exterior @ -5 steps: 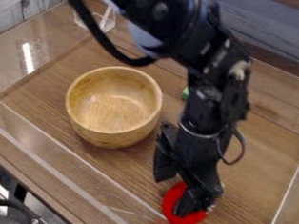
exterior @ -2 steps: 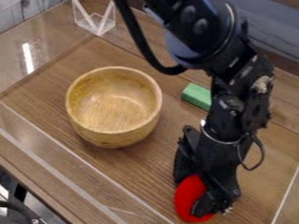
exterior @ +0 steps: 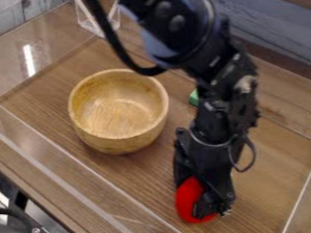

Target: Move the red object to the left

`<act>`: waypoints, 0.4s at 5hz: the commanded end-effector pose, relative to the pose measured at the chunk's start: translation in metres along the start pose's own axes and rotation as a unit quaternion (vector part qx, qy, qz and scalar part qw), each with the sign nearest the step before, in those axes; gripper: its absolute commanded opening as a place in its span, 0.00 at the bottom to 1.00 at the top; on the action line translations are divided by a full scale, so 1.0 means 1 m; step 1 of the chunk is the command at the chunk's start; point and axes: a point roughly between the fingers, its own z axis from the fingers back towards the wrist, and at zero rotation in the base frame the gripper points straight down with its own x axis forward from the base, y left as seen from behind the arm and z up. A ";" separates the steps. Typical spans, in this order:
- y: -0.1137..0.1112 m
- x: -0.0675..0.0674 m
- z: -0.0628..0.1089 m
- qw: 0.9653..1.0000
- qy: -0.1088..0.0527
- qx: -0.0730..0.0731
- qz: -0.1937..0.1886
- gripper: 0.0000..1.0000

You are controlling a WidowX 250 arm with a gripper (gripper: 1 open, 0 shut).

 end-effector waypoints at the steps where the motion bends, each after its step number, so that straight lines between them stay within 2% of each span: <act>1: 0.006 -0.003 0.013 1.000 0.004 0.016 0.003 0.00; 2: 0.001 -0.005 0.024 1.000 0.004 0.019 0.010 0.00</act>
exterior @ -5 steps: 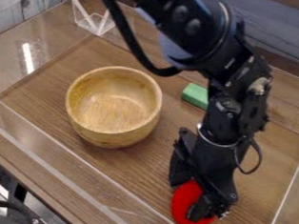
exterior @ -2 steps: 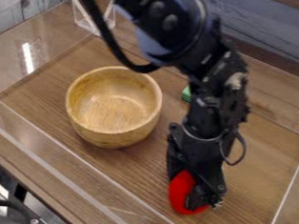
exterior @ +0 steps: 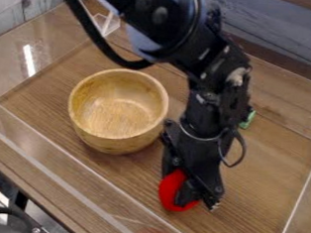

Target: Move the red object to the left

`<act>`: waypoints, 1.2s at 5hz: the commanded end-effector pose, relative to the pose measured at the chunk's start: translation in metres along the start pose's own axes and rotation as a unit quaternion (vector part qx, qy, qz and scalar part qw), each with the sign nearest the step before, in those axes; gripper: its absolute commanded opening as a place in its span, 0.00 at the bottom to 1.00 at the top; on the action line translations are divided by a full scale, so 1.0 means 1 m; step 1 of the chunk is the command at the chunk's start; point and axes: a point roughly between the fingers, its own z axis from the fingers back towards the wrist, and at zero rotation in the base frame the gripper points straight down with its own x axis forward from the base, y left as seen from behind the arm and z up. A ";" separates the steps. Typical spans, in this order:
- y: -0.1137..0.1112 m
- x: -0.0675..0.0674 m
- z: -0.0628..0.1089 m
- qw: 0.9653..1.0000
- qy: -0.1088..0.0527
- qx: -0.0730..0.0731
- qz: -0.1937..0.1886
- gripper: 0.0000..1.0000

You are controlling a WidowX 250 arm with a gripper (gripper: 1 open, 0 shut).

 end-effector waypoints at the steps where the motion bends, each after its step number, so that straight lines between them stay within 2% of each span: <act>1: -0.006 0.007 0.020 1.000 -0.031 0.001 -0.001 0.00; 3: -0.025 0.015 0.027 0.998 -0.042 -0.013 0.043 0.00; 4: -0.022 0.021 0.024 0.999 -0.046 -0.021 0.011 1.00; 5: -0.018 0.027 0.019 0.999 -0.046 -0.026 -0.007 0.00; 6: -0.014 0.017 0.028 0.998 -0.059 -0.017 0.009 0.00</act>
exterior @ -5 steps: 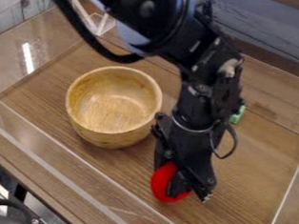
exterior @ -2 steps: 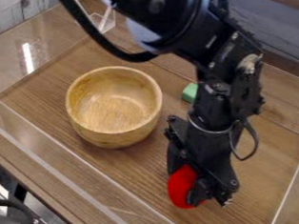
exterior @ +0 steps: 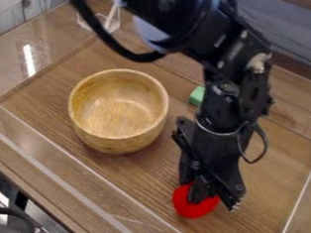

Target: Move the red object to the left

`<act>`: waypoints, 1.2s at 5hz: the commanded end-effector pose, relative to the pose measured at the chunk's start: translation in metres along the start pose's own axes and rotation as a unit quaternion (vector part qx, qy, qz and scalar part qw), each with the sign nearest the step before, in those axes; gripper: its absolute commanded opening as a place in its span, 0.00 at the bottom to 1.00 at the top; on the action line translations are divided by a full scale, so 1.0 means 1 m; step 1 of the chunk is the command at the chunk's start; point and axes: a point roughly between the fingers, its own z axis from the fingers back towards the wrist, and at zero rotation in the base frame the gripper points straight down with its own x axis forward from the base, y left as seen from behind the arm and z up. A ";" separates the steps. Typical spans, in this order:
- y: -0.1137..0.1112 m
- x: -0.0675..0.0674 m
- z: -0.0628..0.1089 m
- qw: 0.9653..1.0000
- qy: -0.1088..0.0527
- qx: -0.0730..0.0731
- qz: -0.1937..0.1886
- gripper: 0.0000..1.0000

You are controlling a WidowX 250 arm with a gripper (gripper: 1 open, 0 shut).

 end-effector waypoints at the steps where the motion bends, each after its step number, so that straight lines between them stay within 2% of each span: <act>1: 0.003 0.007 0.037 0.999 -0.037 0.014 0.006 0.00; 2: 0.015 0.009 0.072 0.998 -0.060 0.028 0.017 0.00; 3: 0.031 0.015 0.110 0.994 -0.072 0.047 0.074 0.00; 4: 0.058 0.012 0.134 0.985 -0.072 0.064 0.146 0.00; 5: 0.096 -0.011 0.145 0.967 -0.061 0.083 0.235 0.00; 6: 0.133 -0.034 0.151 0.950 -0.050 0.094 0.295 0.00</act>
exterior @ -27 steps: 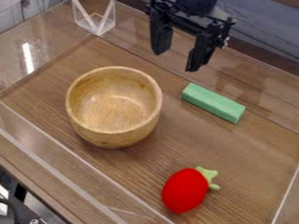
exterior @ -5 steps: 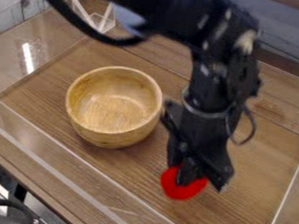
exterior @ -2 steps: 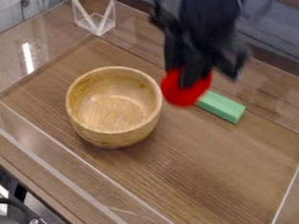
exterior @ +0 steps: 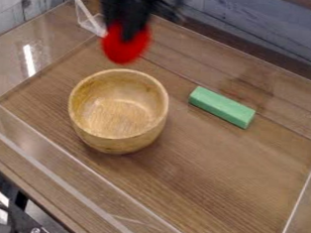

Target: Move the red object to the left

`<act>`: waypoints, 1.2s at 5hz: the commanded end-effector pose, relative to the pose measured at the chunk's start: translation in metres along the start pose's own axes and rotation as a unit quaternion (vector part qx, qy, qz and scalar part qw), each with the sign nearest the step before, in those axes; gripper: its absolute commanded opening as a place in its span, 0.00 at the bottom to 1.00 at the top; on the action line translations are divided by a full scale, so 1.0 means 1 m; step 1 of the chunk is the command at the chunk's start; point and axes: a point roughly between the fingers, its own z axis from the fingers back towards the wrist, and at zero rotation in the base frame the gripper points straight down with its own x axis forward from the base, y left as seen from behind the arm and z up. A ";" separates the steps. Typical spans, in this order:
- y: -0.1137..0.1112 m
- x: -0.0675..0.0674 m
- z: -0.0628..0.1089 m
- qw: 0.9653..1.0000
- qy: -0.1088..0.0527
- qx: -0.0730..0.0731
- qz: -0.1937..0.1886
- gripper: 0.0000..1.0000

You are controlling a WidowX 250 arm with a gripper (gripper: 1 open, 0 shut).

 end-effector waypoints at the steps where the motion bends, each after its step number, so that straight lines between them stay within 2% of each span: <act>1: 0.006 0.002 0.015 1.000 -0.028 -0.003 -0.009 0.00; 2: 0.007 -0.006 0.021 0.999 -0.031 -0.010 -0.026 0.00; 4: -0.012 -0.010 0.023 0.997 -0.036 -0.025 -0.066 0.00; 6: -0.022 -0.024 0.033 0.995 -0.040 -0.039 -0.084 0.00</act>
